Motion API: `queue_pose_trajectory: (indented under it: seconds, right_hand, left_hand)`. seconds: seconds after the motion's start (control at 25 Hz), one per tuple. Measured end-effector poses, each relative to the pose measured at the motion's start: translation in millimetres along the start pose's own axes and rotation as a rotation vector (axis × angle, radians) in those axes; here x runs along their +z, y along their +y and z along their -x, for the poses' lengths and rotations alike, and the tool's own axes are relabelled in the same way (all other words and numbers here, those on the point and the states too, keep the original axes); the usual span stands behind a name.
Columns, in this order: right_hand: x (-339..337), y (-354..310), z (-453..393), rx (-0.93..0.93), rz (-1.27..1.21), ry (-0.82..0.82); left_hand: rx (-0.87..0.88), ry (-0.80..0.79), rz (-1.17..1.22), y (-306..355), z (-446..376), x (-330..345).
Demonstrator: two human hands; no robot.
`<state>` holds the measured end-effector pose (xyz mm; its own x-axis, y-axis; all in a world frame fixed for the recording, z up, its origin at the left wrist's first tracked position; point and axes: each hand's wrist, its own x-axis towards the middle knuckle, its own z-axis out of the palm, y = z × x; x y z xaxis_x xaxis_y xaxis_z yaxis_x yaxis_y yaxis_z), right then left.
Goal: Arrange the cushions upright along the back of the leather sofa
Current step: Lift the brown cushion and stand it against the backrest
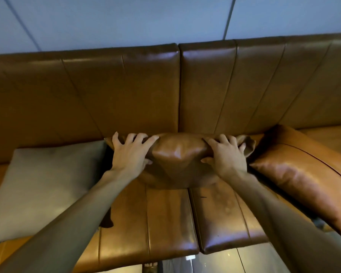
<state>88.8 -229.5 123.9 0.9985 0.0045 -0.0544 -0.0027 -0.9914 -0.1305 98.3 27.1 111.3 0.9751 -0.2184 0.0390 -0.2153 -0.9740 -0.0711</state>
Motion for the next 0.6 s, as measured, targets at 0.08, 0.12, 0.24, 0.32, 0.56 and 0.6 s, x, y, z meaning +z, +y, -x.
queue_pose_trajectory:
  seconds: [0.08, 0.12, 0.24, 0.32, 0.56, 0.6]
  right_hand:
    - [-21.7, -1.8, -34.7, -0.042, -0.049, -0.032]
    - [-28.5, -3.3, -54.5, -0.072, -0.069, -0.063]
    - [-24.9, -19.4, -105.5, -0.149, -0.059, -0.202]
    - [-5.5, -38.4, -125.3, -0.160, -0.042, -0.254]
    - [-13.4, -62.2, -180.1, -0.121, 0.027, -0.294]
    - [-17.1, -64.2, -188.7, -0.118, 0.032, -0.288]
  left_hand:
    - [0.019, -0.034, 0.015, -20.9, -31.7, -12.6]
    - [0.029, -0.082, 0.018, -32.9, -48.1, -17.9]
    - [0.027, -0.250, 0.059, -64.6, -82.6, -13.1]
    - [0.010, -0.324, 0.087, -82.5, -93.1, 4.3]
    - [0.009, -0.322, 0.135, -116.3, -131.8, 7.1]
    - [0.006, -0.308, 0.133, -119.1, -138.7, 4.1]
